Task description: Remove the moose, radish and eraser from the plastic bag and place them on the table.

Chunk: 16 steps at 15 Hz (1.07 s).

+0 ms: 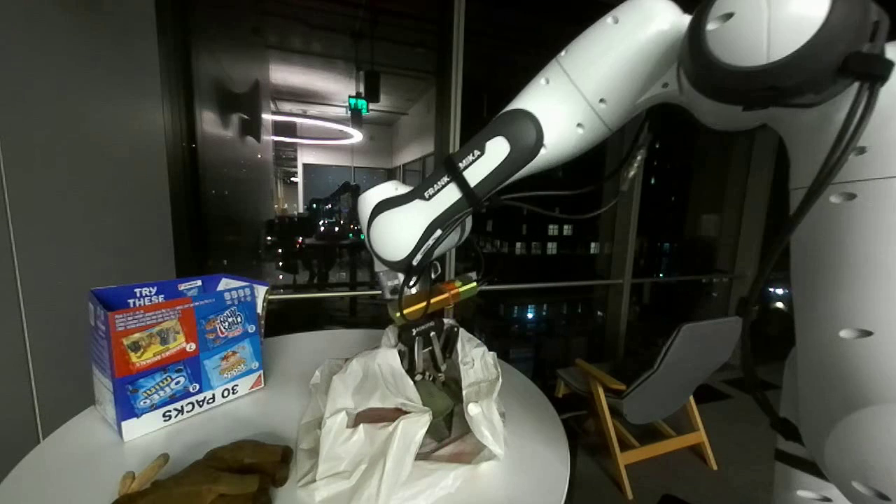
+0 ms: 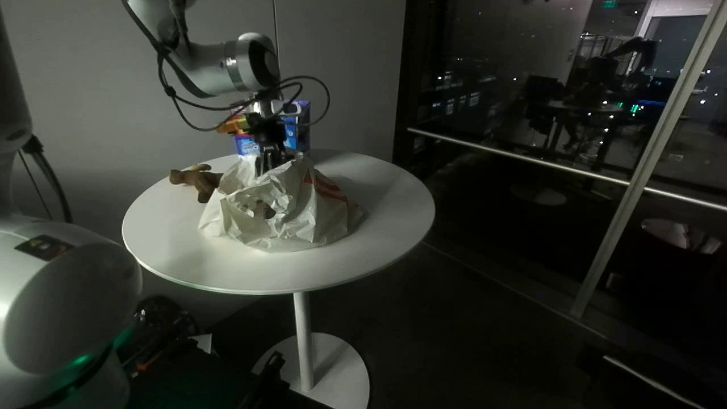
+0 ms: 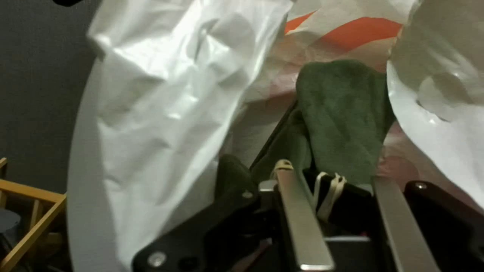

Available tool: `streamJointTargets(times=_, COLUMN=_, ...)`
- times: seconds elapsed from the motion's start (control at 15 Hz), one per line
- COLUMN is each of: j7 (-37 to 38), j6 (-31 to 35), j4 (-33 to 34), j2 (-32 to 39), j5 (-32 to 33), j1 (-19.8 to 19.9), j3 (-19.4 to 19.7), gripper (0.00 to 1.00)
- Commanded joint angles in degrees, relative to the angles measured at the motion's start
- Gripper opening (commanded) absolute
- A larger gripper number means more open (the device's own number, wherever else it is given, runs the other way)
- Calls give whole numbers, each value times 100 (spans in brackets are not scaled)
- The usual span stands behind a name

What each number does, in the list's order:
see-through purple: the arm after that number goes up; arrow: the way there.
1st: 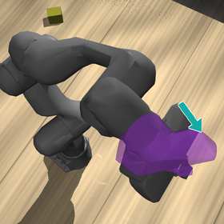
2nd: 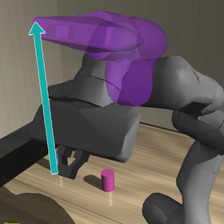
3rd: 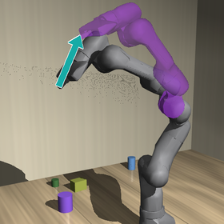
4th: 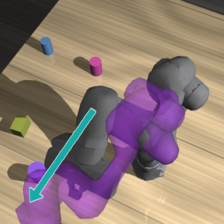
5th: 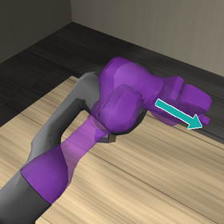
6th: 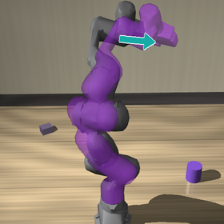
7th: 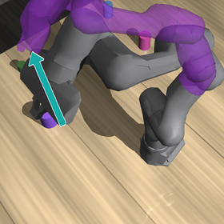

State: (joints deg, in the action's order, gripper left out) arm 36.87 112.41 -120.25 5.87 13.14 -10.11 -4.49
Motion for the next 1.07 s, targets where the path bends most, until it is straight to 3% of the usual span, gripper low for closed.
streamJointTargets(times=0.0, j7=-122, j6=-125, j4=-681, j2=-1253, j5=-3, j1=87, j3=-77, gripper=7)
streamJointTargets(times=0.27, j7=-1875, j6=-513, j4=-925, j2=-2165, j5=-818, j1=142, j3=-66, gripper=8)
streamJointTargets(times=0.53, j7=-3124, j6=-345, j4=-1162, j2=-2935, j5=-1099, j1=152, j3=30, gripper=8)
streamJointTargets(times=0.8, j7=-3617, j6=334, j4=-1436, j2=-3327, j5=-873, j1=89, j3=-148, gripper=8)
streamJointTargets(times=1.0, j7=-3264, j6=1069, j4=-1507, j2=-3081, j5=-376, j1=48, j3=-714, gripper=7)
